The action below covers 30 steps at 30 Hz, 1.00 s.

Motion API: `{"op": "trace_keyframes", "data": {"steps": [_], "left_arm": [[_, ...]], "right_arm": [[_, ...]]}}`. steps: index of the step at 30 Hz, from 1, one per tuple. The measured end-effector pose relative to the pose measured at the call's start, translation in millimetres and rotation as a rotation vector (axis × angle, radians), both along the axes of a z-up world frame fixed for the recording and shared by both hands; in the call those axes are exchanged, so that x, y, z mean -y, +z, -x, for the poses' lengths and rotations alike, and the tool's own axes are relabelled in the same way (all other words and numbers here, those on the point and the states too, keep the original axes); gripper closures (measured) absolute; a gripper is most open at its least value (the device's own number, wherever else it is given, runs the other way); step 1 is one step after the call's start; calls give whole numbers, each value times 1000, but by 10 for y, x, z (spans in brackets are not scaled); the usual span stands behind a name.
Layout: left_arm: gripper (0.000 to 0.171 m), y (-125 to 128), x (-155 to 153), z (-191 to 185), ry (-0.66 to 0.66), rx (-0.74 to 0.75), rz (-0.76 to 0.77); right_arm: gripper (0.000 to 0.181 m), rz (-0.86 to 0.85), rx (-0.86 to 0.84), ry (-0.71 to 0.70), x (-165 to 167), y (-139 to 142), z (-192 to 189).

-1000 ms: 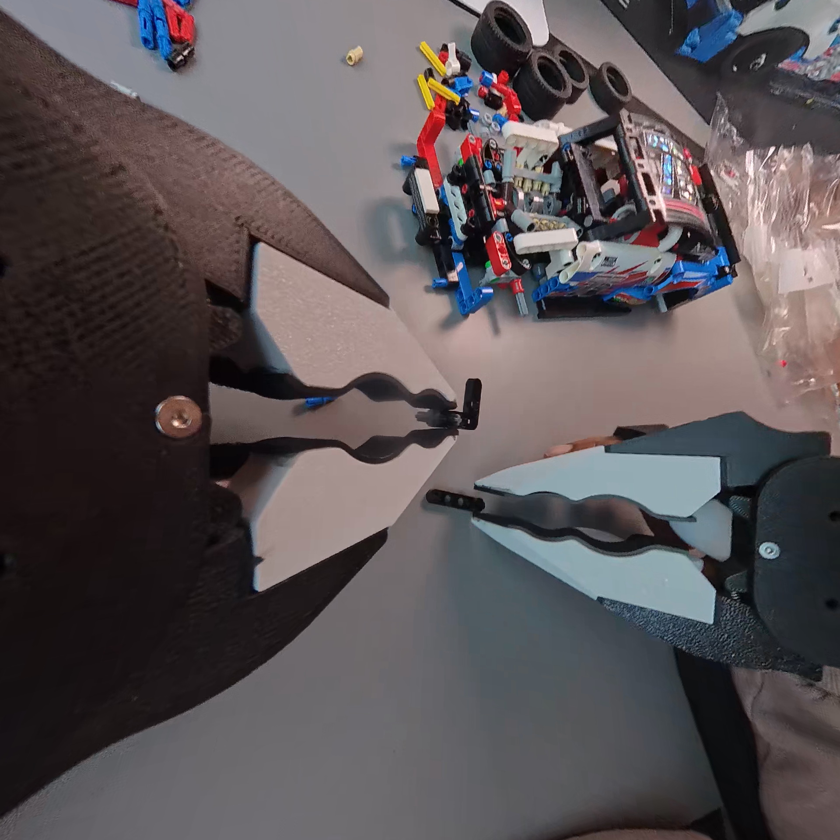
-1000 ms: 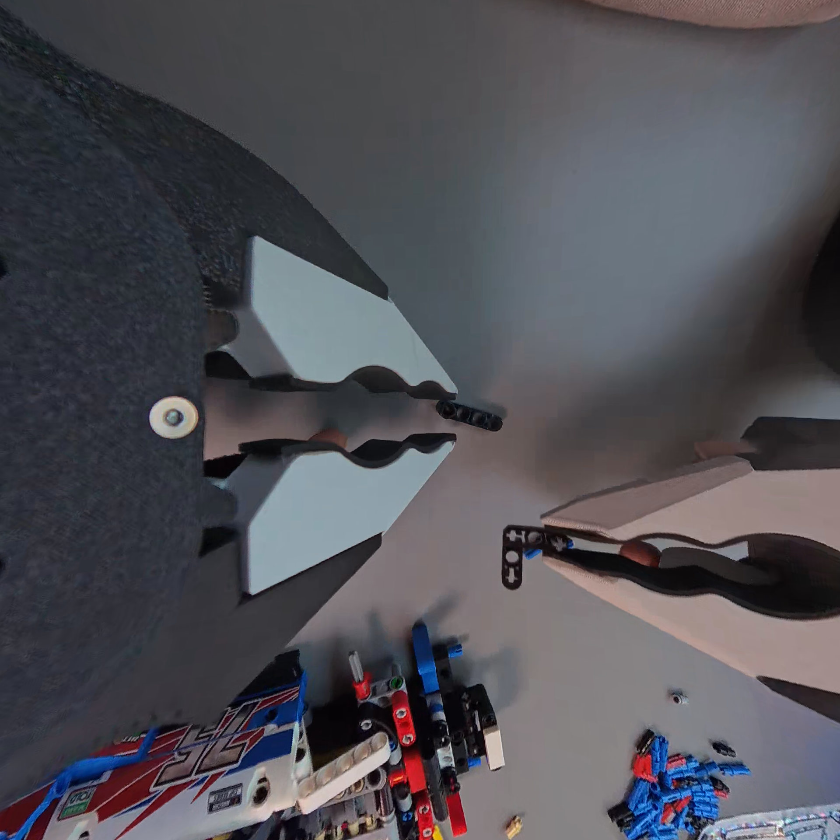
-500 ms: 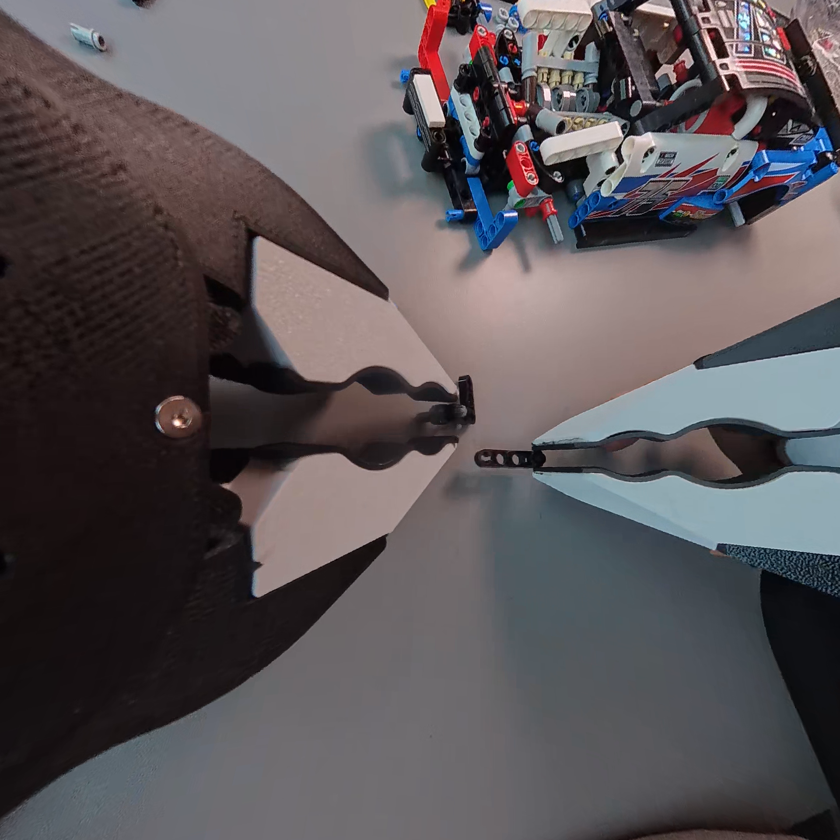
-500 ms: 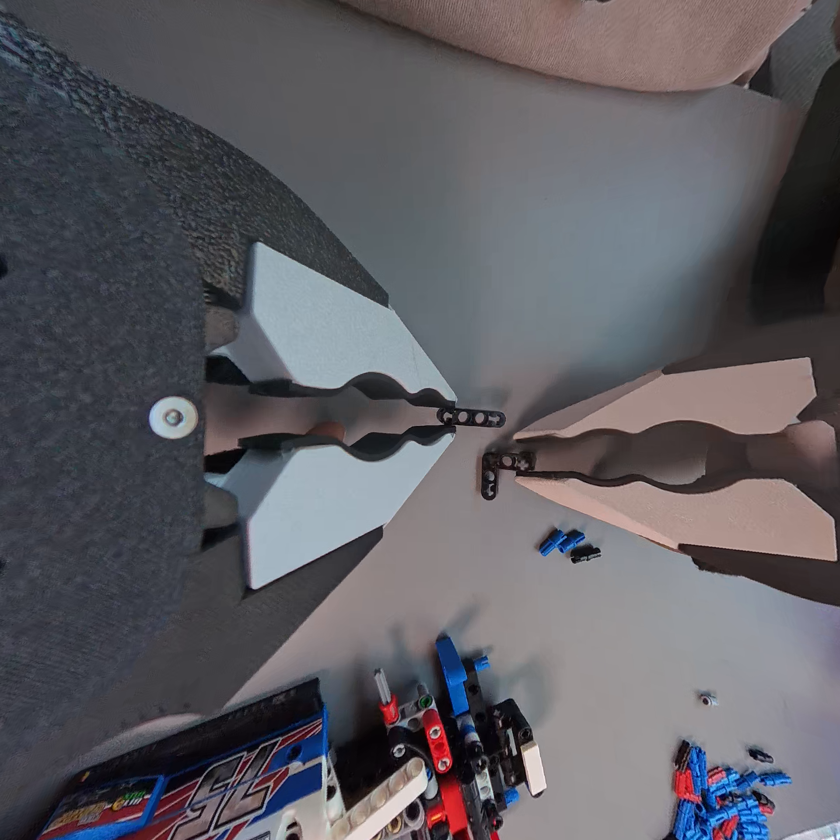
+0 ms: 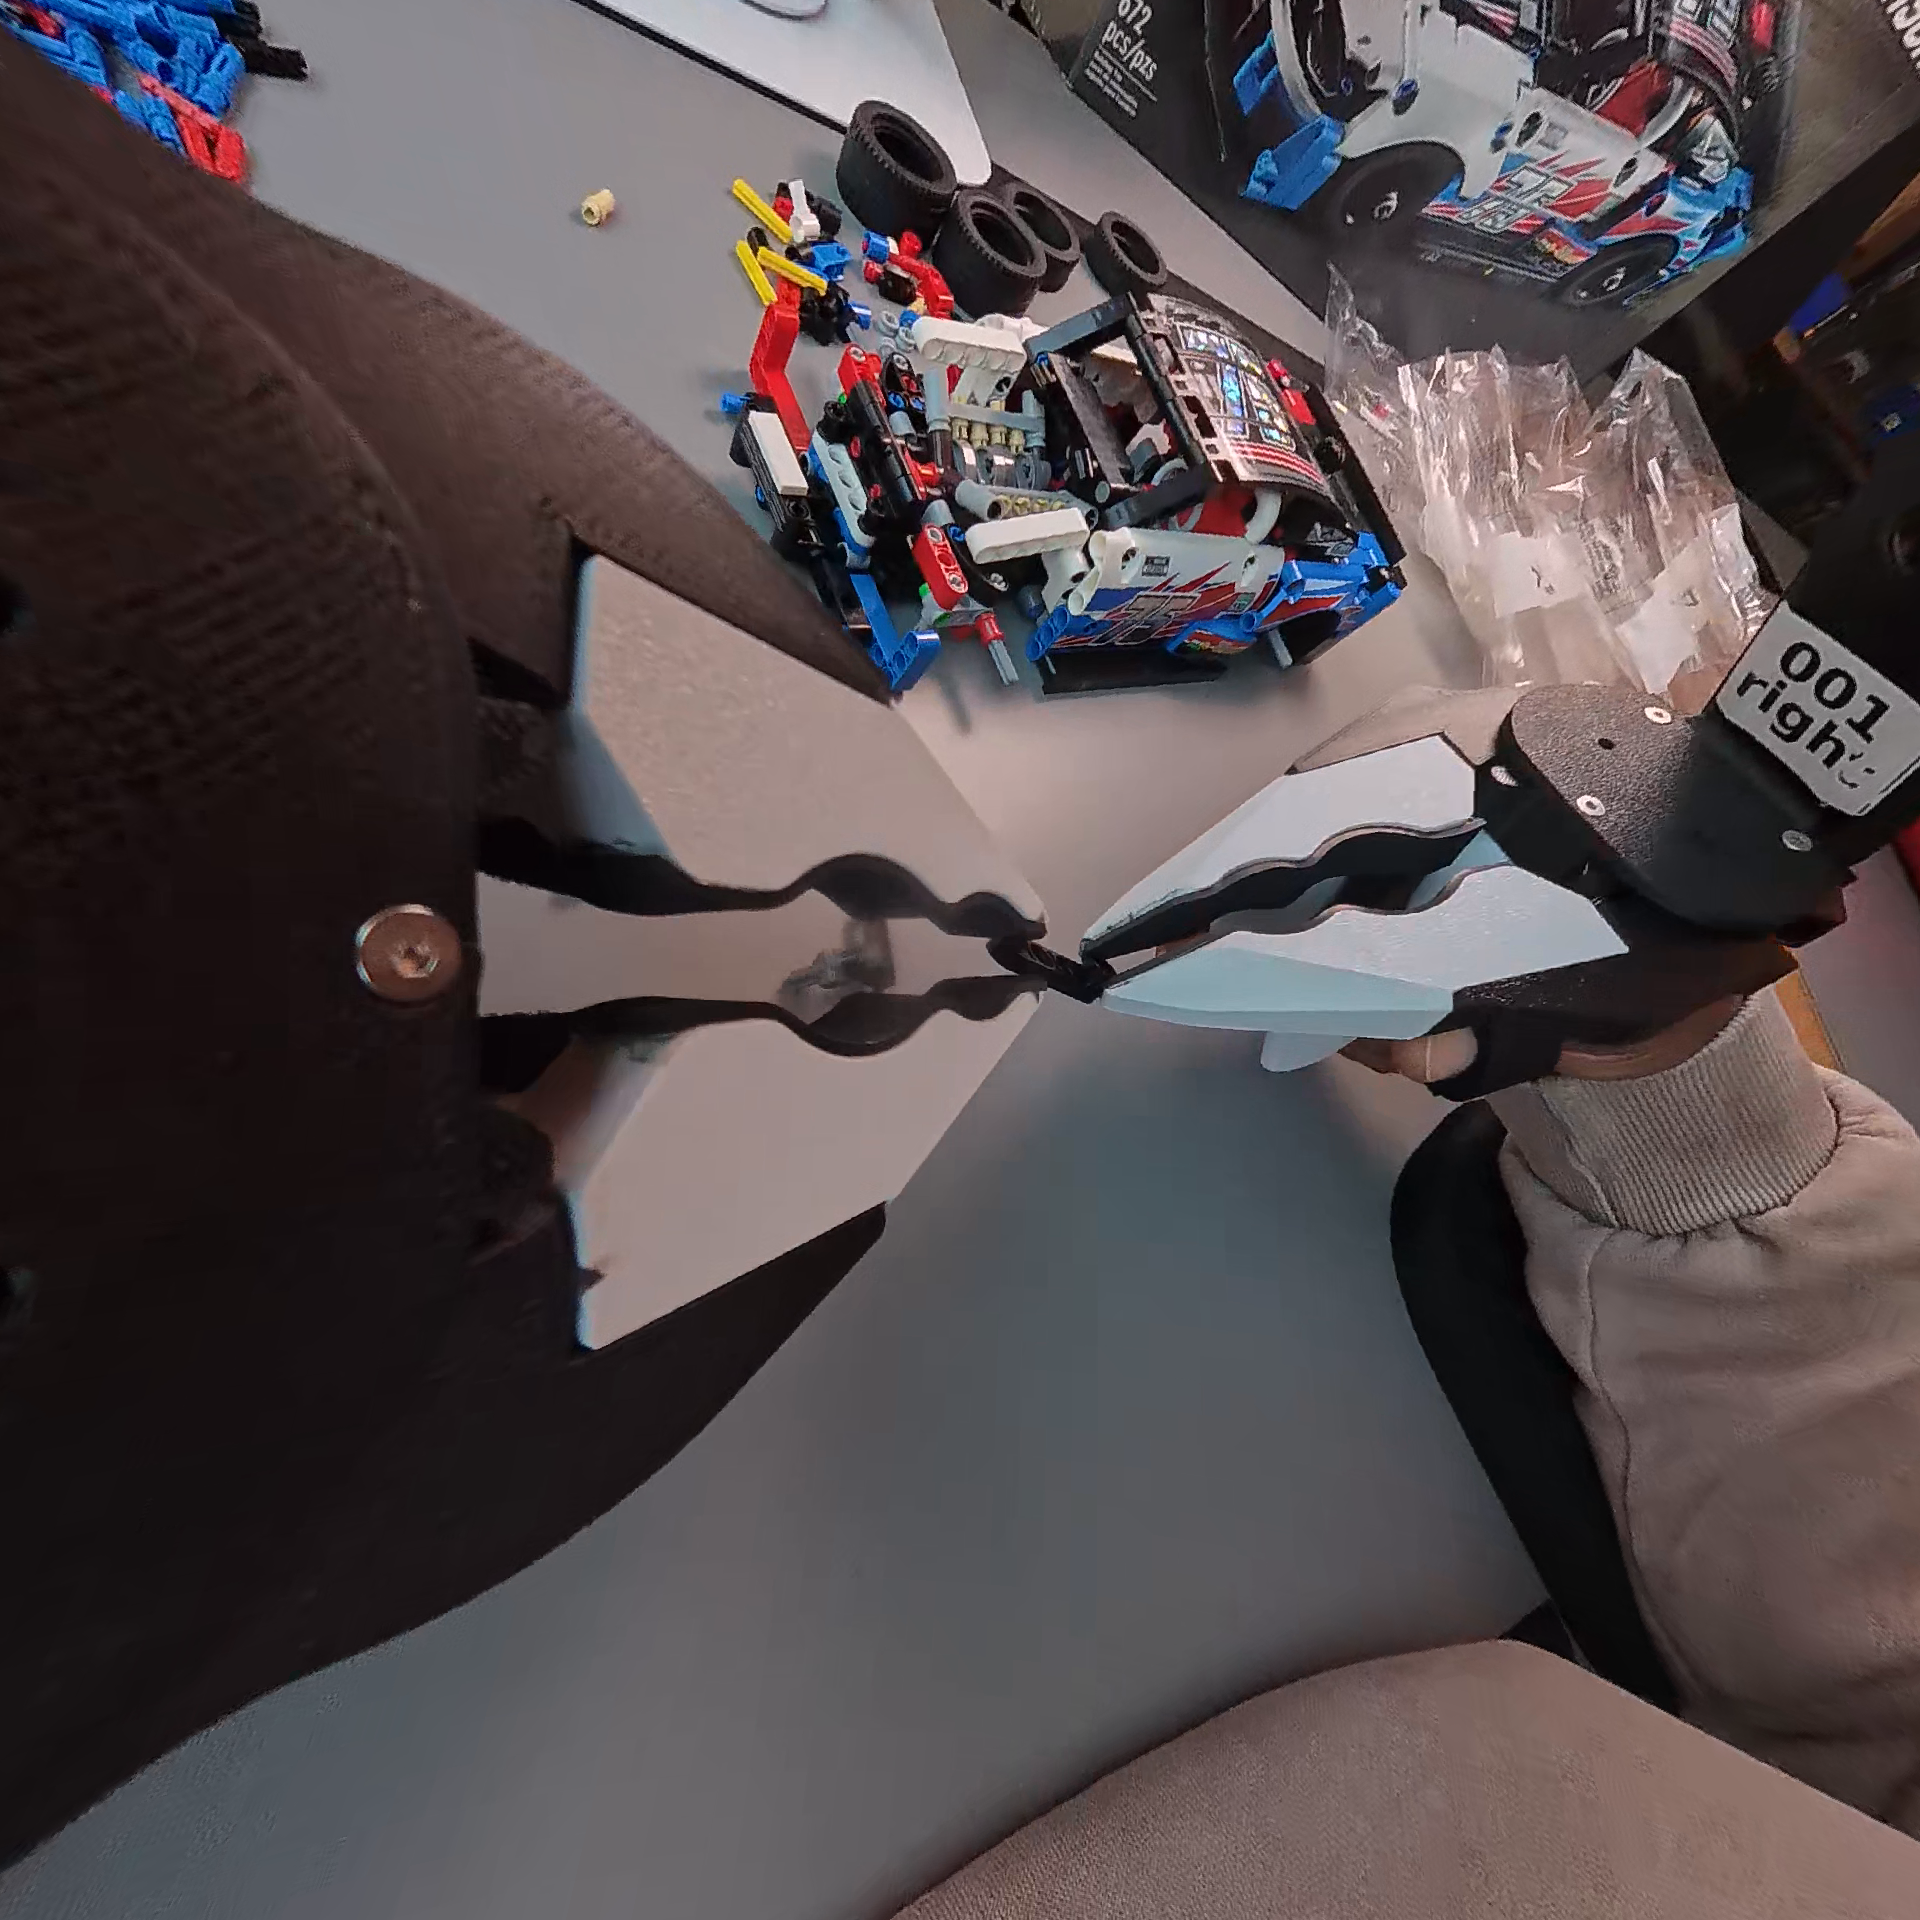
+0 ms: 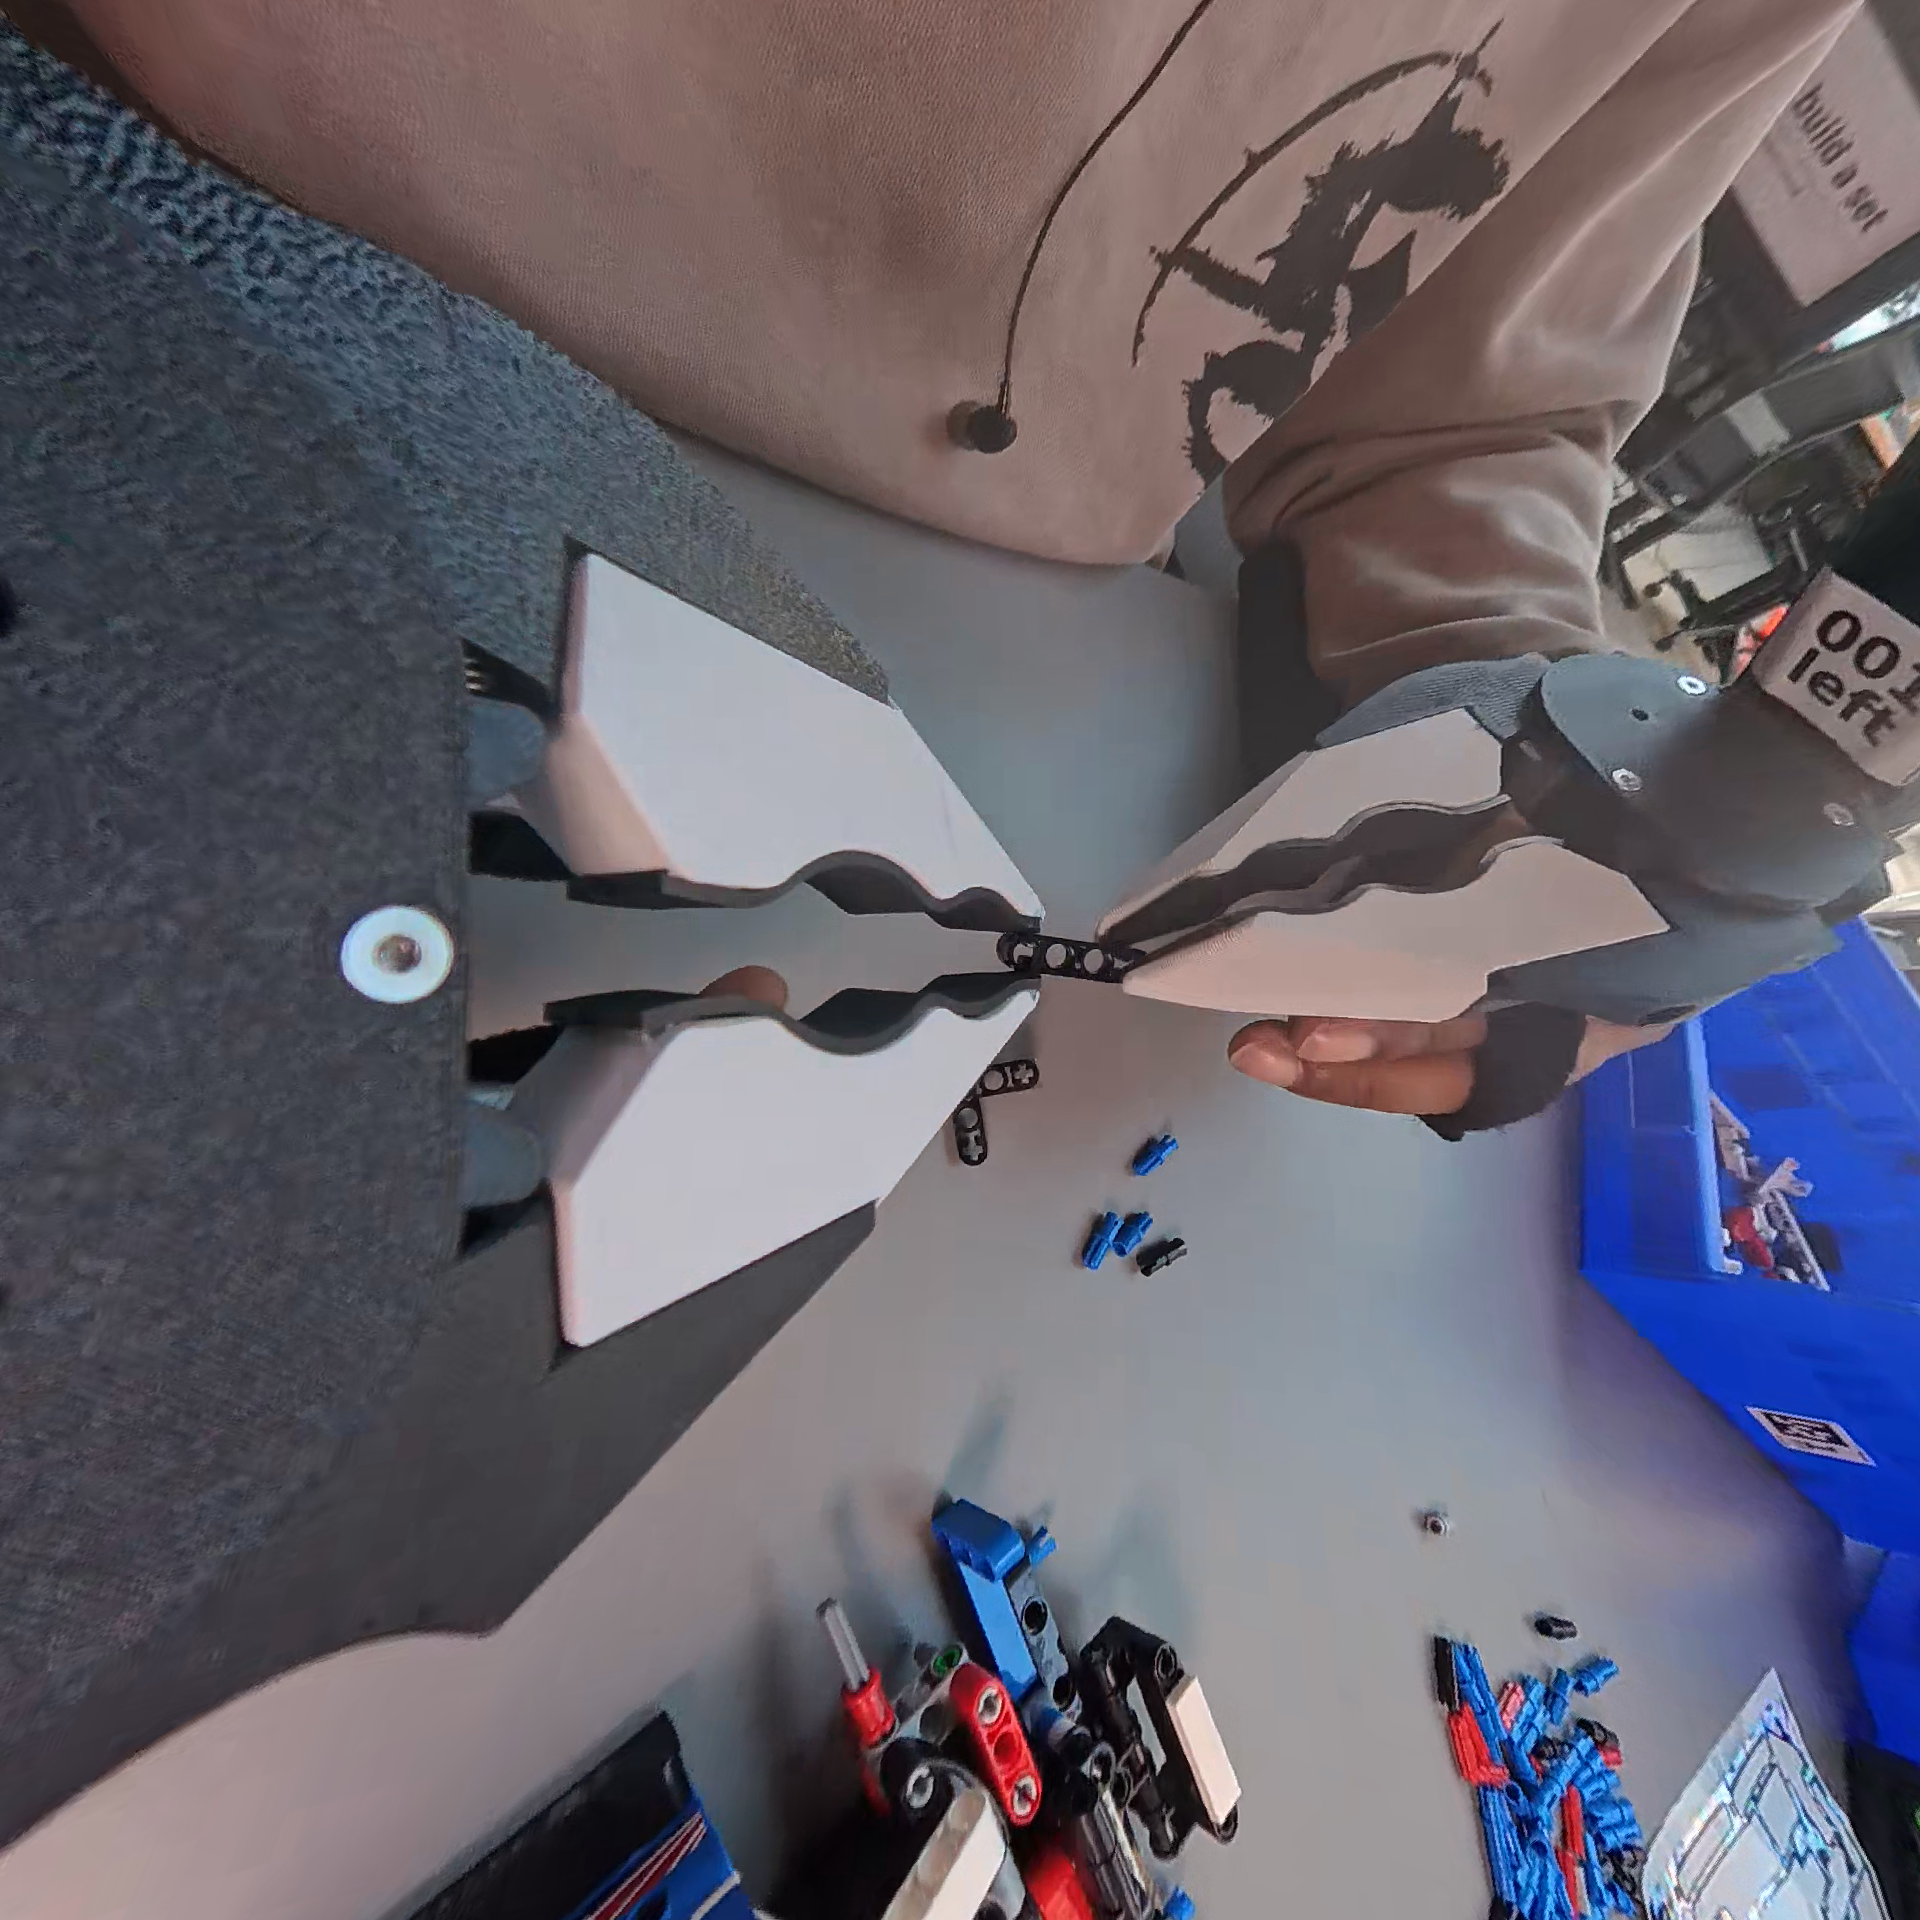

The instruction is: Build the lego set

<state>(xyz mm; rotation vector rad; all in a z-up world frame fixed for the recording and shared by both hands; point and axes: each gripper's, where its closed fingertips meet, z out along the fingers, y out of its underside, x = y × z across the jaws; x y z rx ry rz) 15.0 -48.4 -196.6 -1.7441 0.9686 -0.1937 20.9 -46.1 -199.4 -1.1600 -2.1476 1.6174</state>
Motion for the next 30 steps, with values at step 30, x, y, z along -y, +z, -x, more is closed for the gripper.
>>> {"op": "trace_keyframes", "data": {"steps": [30], "left_arm": [[156, -17, -117, 168, 123, 656, 481]], "right_arm": [[173, -790, -487, -96, -154, -60, 237]]}}
